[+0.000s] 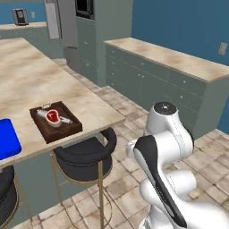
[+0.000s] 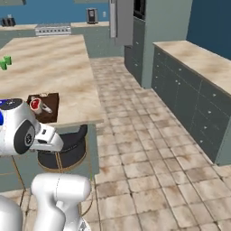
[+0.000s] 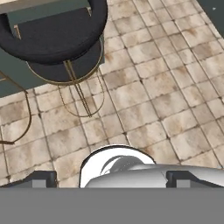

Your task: Gather the lemon wedge and squash from the fridge and place them on a tray on the dining counter. Then gather the chicken drumstick and steak from the fridge and place them on the other tray.

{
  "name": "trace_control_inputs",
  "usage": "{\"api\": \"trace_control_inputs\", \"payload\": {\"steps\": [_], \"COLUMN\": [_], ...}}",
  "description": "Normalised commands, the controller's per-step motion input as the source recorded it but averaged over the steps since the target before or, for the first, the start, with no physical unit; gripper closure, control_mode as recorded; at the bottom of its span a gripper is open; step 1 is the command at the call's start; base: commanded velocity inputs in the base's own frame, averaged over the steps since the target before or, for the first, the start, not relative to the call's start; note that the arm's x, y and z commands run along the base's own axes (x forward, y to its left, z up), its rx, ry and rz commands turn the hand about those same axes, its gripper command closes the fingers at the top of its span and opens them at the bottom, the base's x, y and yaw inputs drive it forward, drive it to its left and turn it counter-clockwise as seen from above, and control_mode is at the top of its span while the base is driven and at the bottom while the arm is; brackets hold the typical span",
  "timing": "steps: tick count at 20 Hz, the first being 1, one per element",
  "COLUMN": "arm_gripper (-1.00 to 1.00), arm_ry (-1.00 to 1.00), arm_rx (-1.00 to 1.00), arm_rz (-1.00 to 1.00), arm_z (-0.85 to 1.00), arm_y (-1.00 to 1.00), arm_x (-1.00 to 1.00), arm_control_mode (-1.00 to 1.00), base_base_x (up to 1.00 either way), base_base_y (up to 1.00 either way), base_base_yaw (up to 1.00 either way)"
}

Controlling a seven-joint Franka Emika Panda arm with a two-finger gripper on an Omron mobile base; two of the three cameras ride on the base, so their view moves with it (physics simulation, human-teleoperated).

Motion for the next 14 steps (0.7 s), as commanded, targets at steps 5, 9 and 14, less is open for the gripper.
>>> {"api": "trace_control_inputs", "payload": {"steps": [5, 9, 14], "arm_gripper": [-1.00, -1.00, -1.00], "arm_ry": [0.00, 0.00, 0.00], "arm_rx": [0.00, 0.00, 0.00], "arm_rz": [0.00, 0.00, 0.00], "arm_z": [0.00, 0.00, 0.00], "arm_y": [0.00, 0.00, 0.00], "arm_x": [0.00, 0.00, 0.00], "arm_control_mode": [1.00, 1.00, 1.00], "base_base_x": [0.27, 0.59, 0.93], "base_base_y": [-1.00, -1.00, -0.89], "base_base_yaw": [0.06, 0.12, 0.16]}}
